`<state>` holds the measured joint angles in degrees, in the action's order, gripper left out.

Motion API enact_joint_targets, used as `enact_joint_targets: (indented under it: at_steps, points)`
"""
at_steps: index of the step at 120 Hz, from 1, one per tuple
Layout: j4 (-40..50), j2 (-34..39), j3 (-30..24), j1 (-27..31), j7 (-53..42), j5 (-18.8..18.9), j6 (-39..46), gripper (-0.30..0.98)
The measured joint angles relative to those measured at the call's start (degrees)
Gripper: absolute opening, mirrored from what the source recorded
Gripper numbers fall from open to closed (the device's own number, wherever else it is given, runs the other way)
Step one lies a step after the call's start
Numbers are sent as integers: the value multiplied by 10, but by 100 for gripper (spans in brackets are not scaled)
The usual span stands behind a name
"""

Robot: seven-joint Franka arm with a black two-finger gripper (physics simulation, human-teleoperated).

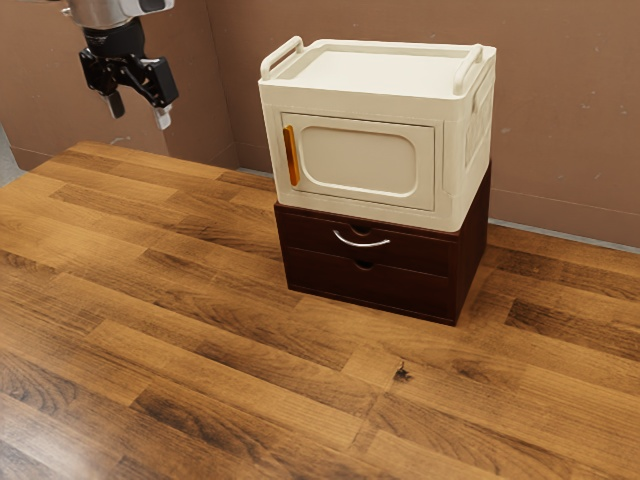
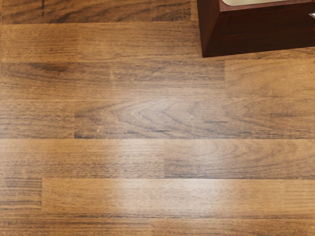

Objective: Pull the drawer handle with one arm to open the drawer

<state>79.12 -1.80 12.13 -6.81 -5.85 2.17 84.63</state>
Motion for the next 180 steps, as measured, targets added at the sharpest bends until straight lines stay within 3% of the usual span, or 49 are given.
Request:
enact_joint_targets:
  at_steps: [36,50,62,71,87,97,106,111,131,147,161,180]
  points:
    - [-1,-1,0,-2,0,0,0,69]
    - [-80,25,-16,10,-24,3,-9,69]
    - [-116,51,-120,94,-133,-4,-17,69]
    - [-113,49,-158,45,-234,-18,-27,69]
    - [-70,48,-143,-76,-381,-86,-62,68]
    - [-57,49,-137,-58,-454,-105,-74,68]
    - [-52,45,-138,-15,-511,-101,-81,68]
    - [-10,67,-128,-4,-541,-99,-74,68]
    - [313,287,-98,0,-644,-98,45,69]
    - [447,384,-96,-2,-711,-108,129,69]
    - [519,417,-102,-5,-758,-119,196,69]
    - [607,418,-128,-66,-802,-161,337,69]
